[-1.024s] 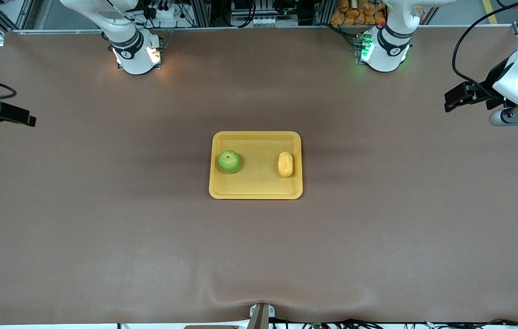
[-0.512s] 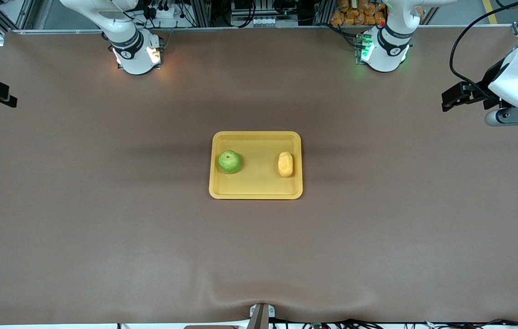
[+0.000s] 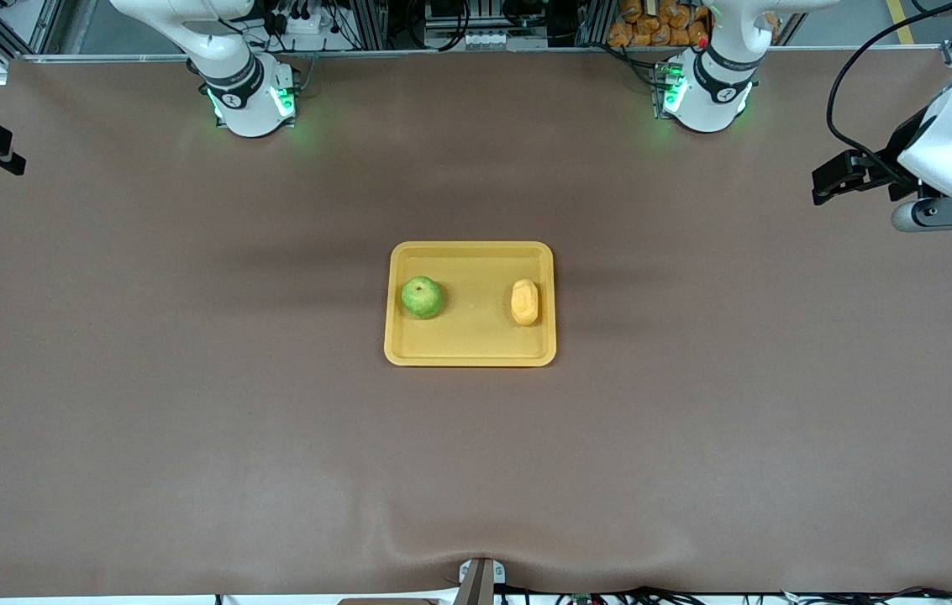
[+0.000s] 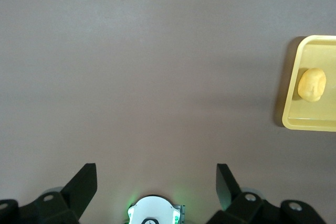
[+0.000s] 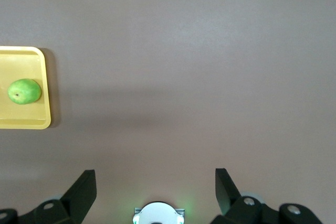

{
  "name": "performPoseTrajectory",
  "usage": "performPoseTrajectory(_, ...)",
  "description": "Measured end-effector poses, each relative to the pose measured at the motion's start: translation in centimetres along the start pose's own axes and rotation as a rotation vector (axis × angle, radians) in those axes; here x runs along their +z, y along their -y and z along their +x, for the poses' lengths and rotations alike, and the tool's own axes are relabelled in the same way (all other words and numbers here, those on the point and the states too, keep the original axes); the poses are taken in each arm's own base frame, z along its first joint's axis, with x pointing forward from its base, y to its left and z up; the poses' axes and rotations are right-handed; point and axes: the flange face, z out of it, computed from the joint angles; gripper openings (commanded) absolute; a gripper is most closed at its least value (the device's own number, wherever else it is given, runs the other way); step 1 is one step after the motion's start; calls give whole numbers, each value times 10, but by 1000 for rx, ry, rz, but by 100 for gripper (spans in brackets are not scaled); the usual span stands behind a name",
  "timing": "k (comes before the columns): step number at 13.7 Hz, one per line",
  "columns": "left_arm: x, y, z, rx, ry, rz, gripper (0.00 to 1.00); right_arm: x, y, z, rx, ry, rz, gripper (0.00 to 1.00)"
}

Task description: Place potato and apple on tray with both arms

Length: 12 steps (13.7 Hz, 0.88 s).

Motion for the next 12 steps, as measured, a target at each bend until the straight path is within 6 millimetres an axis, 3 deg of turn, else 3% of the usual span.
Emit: performPoseTrajectory(12, -19, 3, -3, -7, -38, -24, 100, 1, -4, 3, -51, -27, -6, 100)
